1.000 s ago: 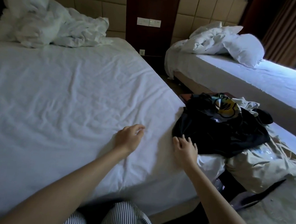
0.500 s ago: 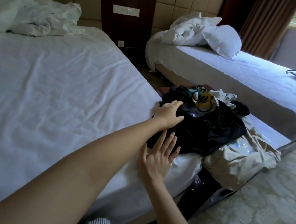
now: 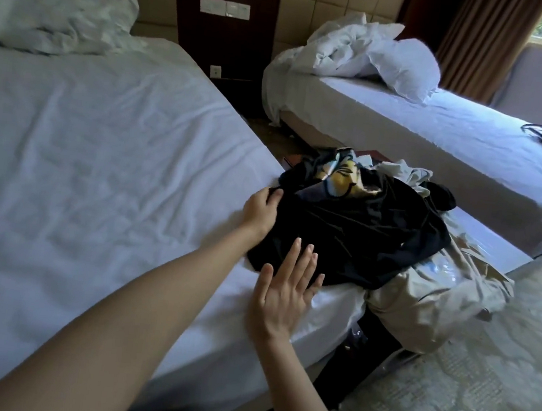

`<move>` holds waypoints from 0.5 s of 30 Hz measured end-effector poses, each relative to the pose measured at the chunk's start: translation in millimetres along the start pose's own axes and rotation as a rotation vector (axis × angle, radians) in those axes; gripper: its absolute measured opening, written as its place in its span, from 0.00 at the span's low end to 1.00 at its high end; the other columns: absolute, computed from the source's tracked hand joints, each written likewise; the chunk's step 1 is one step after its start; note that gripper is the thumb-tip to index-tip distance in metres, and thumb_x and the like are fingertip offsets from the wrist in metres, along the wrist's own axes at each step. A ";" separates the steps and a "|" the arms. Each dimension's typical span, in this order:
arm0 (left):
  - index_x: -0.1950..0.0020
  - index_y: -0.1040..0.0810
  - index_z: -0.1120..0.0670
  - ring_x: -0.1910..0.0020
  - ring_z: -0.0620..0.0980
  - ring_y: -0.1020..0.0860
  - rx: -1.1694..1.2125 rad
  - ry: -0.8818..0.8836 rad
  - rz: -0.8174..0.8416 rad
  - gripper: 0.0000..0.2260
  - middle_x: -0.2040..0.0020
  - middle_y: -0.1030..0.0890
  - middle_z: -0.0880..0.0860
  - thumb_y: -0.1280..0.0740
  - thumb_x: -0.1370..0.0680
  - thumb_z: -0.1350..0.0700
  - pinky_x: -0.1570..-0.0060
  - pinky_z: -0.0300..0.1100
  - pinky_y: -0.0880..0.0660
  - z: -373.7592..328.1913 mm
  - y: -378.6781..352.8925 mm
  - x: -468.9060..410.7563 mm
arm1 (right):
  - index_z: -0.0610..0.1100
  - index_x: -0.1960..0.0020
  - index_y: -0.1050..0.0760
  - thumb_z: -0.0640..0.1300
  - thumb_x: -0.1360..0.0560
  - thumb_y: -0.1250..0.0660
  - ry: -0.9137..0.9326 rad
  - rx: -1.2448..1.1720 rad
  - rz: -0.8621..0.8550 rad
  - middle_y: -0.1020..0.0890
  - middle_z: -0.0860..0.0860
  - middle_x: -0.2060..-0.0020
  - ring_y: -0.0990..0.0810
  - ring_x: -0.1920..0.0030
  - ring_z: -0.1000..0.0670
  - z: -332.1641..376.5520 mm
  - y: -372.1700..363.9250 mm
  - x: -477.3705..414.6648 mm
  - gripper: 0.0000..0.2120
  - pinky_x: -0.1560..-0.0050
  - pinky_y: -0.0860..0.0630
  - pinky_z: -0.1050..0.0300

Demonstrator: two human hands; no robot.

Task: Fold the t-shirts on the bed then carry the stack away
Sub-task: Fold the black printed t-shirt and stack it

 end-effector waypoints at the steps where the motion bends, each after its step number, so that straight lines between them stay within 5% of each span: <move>1: 0.45 0.23 0.67 0.44 0.61 0.24 0.011 0.018 -0.031 0.16 0.45 0.21 0.65 0.42 0.18 0.55 0.51 0.43 0.33 7.6 14.4 4.9 | 0.41 0.26 0.47 0.52 0.23 0.51 0.001 -0.010 0.013 0.34 0.36 0.30 0.44 0.29 0.44 0.6 1.1 -0.5 0.28 0.30 0.59 0.50; 7: 0.41 0.22 0.63 0.48 0.55 0.23 0.116 0.150 -0.137 0.16 0.47 0.20 0.62 0.43 0.18 0.54 0.58 0.37 0.34 37.8 95.6 43.8 | 0.42 0.26 0.44 0.57 0.26 0.54 -0.032 -0.022 0.135 0.38 0.37 0.28 0.39 0.28 0.39 6.9 8.1 -2.1 0.33 0.30 0.66 0.53; 11: 0.42 0.21 0.61 0.53 0.49 0.26 0.200 0.172 -0.159 0.15 0.52 0.22 0.54 0.44 0.17 0.55 0.62 0.36 0.32 44.8 132.1 82.1 | 0.50 0.24 0.50 0.63 0.30 0.59 0.007 0.040 0.259 0.45 0.43 0.25 0.50 0.25 0.42 15.7 17.9 -2.1 0.37 0.32 0.74 0.53; 15: 0.45 0.21 0.59 0.53 0.49 0.25 0.260 0.213 -0.183 0.14 0.53 0.21 0.53 0.43 0.18 0.54 0.57 0.40 0.29 59.4 167.6 105.3 | 0.52 0.25 0.49 0.64 0.30 0.45 0.090 0.083 0.226 0.43 0.40 0.26 0.53 0.26 0.42 27.8 26.4 -5.0 0.37 0.33 0.74 0.49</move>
Point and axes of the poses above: each hand's wrist, its own x-axis away from the middle knuckle, its own y-axis out of the back of the hand, z = x × y, the point moved 4 cm from there along -x, towards the middle knuckle
